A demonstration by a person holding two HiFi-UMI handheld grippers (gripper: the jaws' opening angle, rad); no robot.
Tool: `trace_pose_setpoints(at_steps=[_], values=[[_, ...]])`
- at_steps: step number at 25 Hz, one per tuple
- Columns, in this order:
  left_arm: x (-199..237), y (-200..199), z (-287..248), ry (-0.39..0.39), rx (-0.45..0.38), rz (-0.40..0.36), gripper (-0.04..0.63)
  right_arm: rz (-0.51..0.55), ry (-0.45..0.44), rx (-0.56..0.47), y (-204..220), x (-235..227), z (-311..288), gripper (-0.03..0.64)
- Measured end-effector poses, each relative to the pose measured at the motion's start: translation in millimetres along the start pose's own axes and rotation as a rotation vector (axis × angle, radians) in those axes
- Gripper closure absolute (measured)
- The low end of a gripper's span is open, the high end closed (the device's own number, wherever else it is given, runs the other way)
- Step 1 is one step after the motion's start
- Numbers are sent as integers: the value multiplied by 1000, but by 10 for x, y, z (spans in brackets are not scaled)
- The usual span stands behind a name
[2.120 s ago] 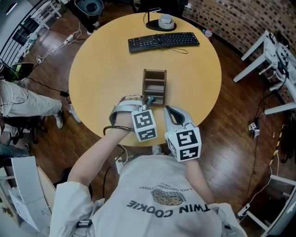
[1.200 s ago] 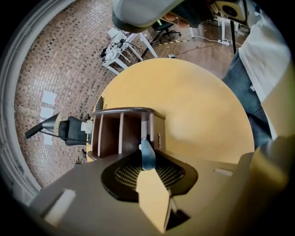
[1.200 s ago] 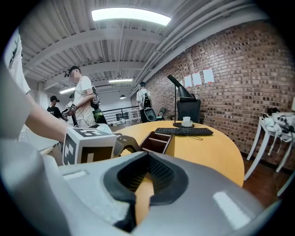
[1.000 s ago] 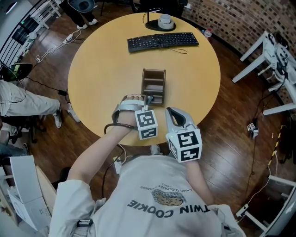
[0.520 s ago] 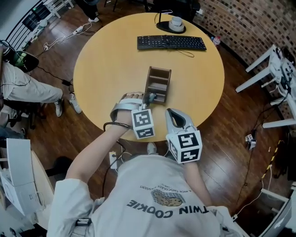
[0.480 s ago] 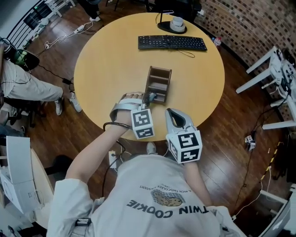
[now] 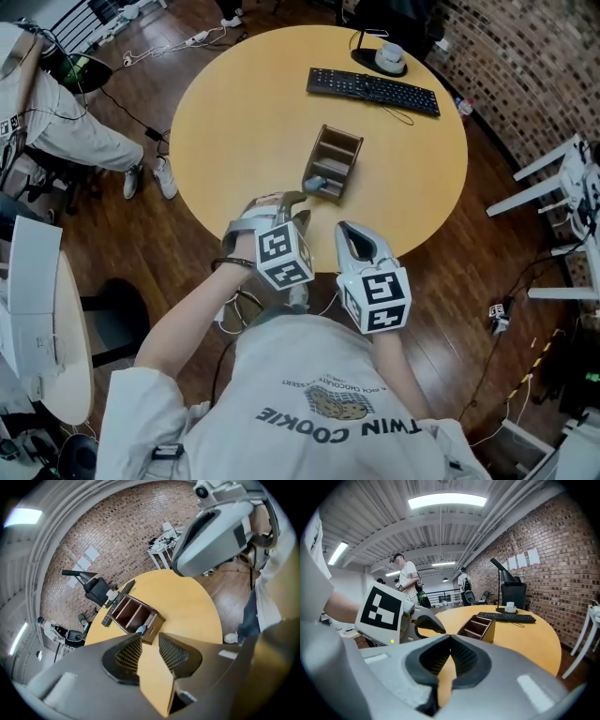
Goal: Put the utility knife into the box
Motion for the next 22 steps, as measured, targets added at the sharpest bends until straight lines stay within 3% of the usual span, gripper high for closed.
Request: trace_pose_setpoints(at_steps=[12,22], values=[[-448,-384,527,-94,-195,337,562,26,-117,-16,154,-57,489,618],[-983,-699,947,-214,-274,494,586,4,-215,-40,247,-91,988,617]])
Point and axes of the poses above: the fingertips, and each gripper's own axes: z backward along the fingers, x to its left, y out of its underside, the point moved 2 cm from there along z, backward along the fingers, and after that the axes turned 13 degrees about y, right-handed, at the moved point
